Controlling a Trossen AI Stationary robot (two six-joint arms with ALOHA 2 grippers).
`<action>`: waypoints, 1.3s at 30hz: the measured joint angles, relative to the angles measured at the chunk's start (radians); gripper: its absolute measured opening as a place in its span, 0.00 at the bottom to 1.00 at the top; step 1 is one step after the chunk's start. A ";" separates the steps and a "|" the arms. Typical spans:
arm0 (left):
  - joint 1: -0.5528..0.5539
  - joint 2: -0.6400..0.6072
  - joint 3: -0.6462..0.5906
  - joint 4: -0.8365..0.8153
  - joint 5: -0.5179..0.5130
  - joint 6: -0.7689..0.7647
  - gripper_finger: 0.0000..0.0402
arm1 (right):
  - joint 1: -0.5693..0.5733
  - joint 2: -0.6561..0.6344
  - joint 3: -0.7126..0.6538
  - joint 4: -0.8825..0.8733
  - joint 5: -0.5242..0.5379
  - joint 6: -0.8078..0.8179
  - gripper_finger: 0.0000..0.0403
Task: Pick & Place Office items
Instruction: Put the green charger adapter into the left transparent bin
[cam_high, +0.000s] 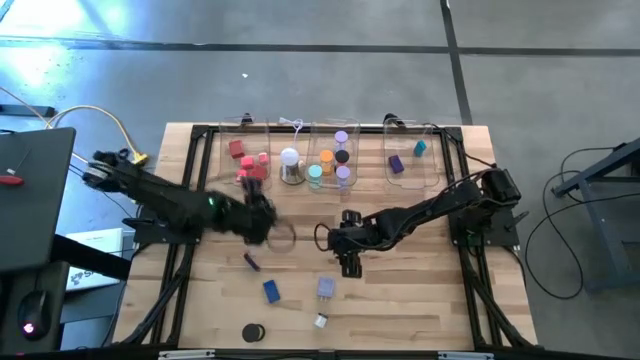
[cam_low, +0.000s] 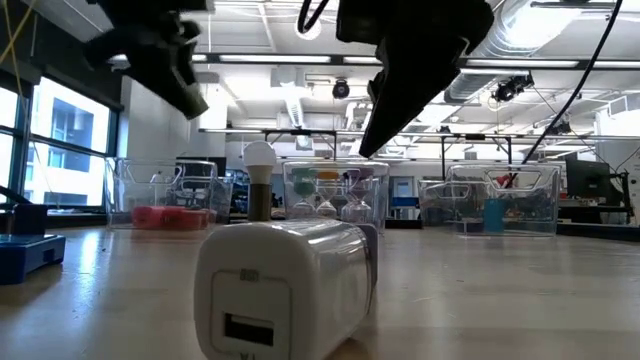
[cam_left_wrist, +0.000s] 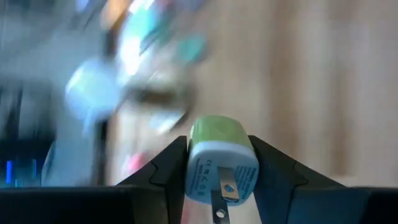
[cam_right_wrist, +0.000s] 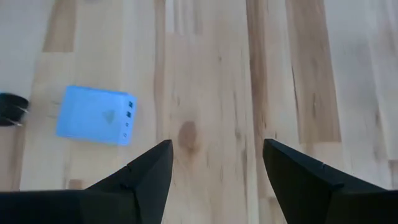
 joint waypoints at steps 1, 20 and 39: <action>0.049 -0.025 0.000 -0.043 -0.008 -0.040 0.33 | 0.004 0.000 0.000 0.011 0.000 -0.001 0.59; 1.079 0.054 0.000 0.078 0.497 -0.222 0.36 | 0.017 0.000 0.000 0.041 0.000 -0.007 0.59; 1.105 0.290 0.000 0.200 0.569 -0.112 0.36 | 0.017 0.005 0.000 0.038 0.001 -0.036 0.59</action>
